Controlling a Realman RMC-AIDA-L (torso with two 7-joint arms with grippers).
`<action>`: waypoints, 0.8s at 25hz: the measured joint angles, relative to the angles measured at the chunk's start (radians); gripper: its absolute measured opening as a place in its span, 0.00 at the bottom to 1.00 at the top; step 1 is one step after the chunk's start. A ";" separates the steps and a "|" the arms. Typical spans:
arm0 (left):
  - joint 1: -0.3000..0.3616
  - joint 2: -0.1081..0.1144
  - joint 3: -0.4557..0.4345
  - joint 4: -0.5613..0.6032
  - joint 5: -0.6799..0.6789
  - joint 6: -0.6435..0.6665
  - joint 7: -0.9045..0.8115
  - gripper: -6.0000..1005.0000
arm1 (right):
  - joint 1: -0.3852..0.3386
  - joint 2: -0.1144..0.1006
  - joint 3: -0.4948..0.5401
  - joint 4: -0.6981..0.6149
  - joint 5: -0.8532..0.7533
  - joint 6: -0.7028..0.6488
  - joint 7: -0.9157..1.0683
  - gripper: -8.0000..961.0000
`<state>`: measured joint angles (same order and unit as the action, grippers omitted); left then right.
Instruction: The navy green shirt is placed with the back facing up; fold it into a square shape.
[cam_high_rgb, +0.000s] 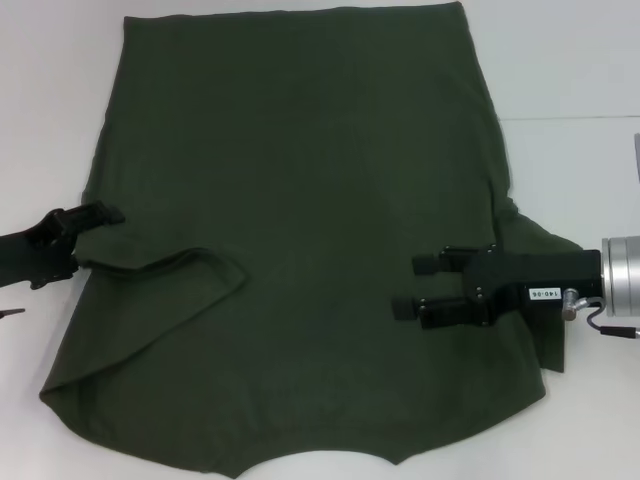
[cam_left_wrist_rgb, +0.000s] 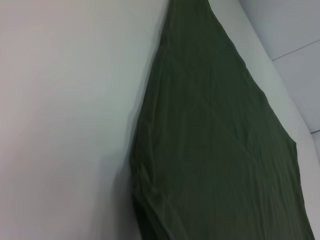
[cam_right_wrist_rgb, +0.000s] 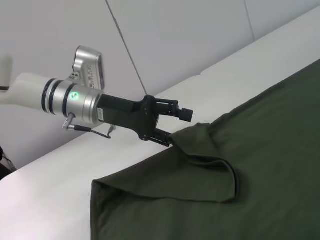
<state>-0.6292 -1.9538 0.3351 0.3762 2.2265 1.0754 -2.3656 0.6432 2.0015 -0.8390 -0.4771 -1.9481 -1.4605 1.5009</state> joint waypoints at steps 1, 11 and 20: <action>0.000 0.004 0.005 0.002 0.001 0.002 -0.007 0.84 | 0.001 0.000 0.000 0.000 0.000 0.000 0.000 0.94; -0.021 0.015 0.020 -0.003 -0.003 0.015 -0.046 0.84 | 0.005 0.000 0.000 0.000 0.000 0.005 0.001 0.94; -0.045 -0.004 0.031 -0.043 0.001 -0.022 -0.055 0.84 | 0.009 0.000 0.000 0.000 0.000 0.012 0.001 0.94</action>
<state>-0.6738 -1.9574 0.3661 0.3337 2.2279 1.0535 -2.4203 0.6521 2.0018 -0.8390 -0.4771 -1.9481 -1.4480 1.5019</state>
